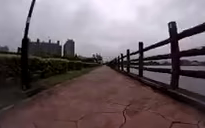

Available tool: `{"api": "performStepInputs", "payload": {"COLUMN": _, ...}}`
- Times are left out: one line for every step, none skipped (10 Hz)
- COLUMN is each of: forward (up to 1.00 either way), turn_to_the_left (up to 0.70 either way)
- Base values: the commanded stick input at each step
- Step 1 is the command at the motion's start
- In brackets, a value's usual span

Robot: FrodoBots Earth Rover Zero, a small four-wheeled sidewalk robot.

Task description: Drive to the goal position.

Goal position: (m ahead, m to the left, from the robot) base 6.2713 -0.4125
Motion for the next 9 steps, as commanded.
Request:
{"api": "performStepInputs", "payload": {"forward": 1.0, "turn_to_the_left": 0.0}}
{"api": "performStepInputs", "payload": {"forward": 1.0, "turn_to_the_left": 0.0}}
{"api": "performStepInputs", "payload": {"forward": 1.0, "turn_to_the_left": 0.0}}
{"api": "performStepInputs", "payload": {"forward": 1.0, "turn_to_the_left": 0.0}}
{"api": "performStepInputs", "payload": {"forward": 1.0, "turn_to_the_left": 0.0}}
{"api": "performStepInputs", "payload": {"forward": 1.0, "turn_to_the_left": 0.0}}
{"api": "performStepInputs", "payload": {"forward": 1.0, "turn_to_the_left": 0.0}}
{"api": "performStepInputs", "payload": {"forward": 1.0, "turn_to_the_left": 0.0}}
{"api": "performStepInputs", "payload": {"forward": 1.0, "turn_to_the_left": 0.0}}
